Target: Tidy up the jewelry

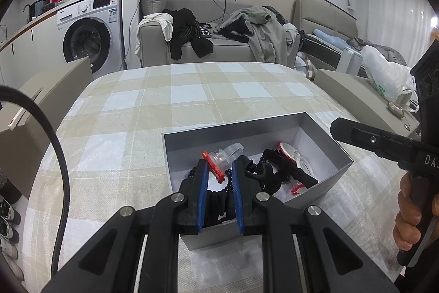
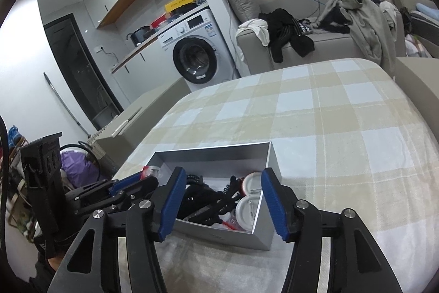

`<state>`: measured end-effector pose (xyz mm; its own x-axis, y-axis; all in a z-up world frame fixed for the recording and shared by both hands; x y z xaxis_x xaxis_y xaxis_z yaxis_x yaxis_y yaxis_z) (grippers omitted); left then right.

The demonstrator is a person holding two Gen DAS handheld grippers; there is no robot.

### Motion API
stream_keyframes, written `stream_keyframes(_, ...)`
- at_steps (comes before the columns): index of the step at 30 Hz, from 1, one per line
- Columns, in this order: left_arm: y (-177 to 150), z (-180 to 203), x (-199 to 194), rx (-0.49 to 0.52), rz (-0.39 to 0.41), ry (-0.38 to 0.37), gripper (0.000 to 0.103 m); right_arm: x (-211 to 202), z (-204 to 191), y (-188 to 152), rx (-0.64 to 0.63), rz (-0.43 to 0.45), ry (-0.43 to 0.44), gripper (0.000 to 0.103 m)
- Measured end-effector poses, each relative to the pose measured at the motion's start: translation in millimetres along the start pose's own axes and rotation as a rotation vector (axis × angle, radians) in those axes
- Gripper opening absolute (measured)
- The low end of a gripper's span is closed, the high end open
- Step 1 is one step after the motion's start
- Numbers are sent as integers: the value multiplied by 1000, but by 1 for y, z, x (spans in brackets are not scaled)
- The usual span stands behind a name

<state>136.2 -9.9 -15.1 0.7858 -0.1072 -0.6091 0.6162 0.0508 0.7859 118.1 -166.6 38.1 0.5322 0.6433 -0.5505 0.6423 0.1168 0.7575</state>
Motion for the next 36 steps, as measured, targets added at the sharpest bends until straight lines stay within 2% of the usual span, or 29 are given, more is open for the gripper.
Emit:
stream_keyframes(13,-2,5,1,12,-11,0,12,2,-1,-3,-12,-16,-10,65)
stream_keyframes(17,-2,7,0,17,-17,-7,13,2,-1,-4,-15,-18,-14,71)
stream_keyframes(19,-1,8,-2,17,-19,-5,20,2,0,-4,-17,-16,-22,74)
stream_keyframes(21,-1,7,-2,9,-24,-9,41,1,1,-5,-21,-17,-30,79)
stream_keyframes(22,-1,7,-3,1,-29,-12,48,1,2,-5,-23,-17,-34,81)
stream_keyframes(24,1,5,-4,-22,-36,-17,70,-1,3,-7,-27,-20,-40,89)
stream_keyframes(27,6,3,-10,-44,-7,-14,85,-7,4,-9,-43,-13,-44,103)
stream_keyframes(28,7,2,-13,-43,9,-13,86,-9,5,-10,-49,-6,-50,103)
stream_keyframes(30,8,1,-19,-32,38,-4,100,-13,6,-14,-64,-3,-60,103)
stream_keyframes(36,0,3,-35,23,68,20,102,-24,7,-22,-110,18,-81,103)
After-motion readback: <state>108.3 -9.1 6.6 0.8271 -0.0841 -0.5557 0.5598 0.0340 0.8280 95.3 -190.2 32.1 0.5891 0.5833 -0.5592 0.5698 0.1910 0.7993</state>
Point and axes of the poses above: each gripper's, at about its wrist camera, not at the fingertips, and x roughly the way its jaws point, z to its right, y to its top, the point moved 7 cm from there along x, roughly the way its jaws point, and after that the axes turned 2 degrees about -y, right-handed, at the moved point
